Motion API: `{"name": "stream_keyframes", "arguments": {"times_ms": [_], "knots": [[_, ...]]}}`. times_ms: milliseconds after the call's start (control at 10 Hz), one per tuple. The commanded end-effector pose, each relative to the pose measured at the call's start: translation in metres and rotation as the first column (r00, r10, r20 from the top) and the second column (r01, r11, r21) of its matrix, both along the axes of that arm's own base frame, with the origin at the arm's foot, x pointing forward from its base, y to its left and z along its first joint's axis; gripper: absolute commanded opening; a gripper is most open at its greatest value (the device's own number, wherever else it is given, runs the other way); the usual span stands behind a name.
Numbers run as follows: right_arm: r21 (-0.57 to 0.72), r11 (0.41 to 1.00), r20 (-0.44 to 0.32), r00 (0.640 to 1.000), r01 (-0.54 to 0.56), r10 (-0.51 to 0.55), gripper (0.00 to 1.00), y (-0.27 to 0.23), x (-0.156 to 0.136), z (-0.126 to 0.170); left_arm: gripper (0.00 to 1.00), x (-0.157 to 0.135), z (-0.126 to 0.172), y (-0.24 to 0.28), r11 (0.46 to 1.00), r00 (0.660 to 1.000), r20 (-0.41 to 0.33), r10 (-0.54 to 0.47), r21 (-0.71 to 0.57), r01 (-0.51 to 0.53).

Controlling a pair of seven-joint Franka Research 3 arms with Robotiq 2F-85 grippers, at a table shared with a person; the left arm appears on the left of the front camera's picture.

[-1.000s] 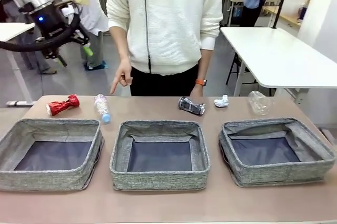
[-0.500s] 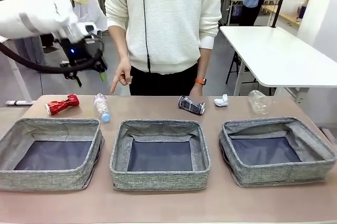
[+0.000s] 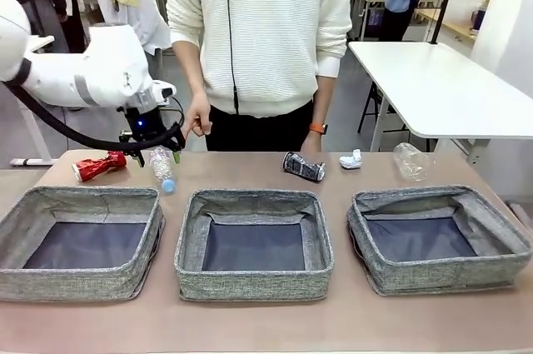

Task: Sort the waste into the appropriate baskets.
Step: Pick up the waste item pointed out by the person.

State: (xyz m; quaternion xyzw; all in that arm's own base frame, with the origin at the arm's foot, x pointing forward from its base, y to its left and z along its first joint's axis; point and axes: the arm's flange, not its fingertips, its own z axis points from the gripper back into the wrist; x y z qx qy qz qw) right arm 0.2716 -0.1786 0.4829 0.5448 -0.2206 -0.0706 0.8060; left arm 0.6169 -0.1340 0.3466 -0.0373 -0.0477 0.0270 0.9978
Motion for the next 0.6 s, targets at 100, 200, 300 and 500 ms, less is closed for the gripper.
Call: {"name": "stream_keyframes", "arguments": {"times_ms": [100,200,300,500], "knots": [[0.007,1.0,0.035,0.999,-0.005,0.005,1.0,-0.0008,0.0013,0.002,1.0,0.0043,-0.0211,-0.0028,0.99,0.996,0.023,0.082,0.112,-0.084],[0.007,1.0,0.035,0.999,-0.005,0.005,1.0,-0.0008,0.0013,0.002,1.0,0.0053,-0.0216,-0.0039,0.99,0.996,0.017,0.086,0.107,-0.087],[0.007,1.0,0.035,0.999,-0.005,0.005,1.0,-0.0008,0.0013,0.002,1.0,0.006,-0.0209,-0.0032,0.991,0.995,0.022,0.092,0.099,-0.094],[0.007,1.0,0.035,0.999,-0.005,0.005,1.0,-0.0008,0.0013,0.002,0.41,0.0081,-0.0216,-0.0024,0.992,0.995,0.025,0.094,0.084,-0.096]]}}
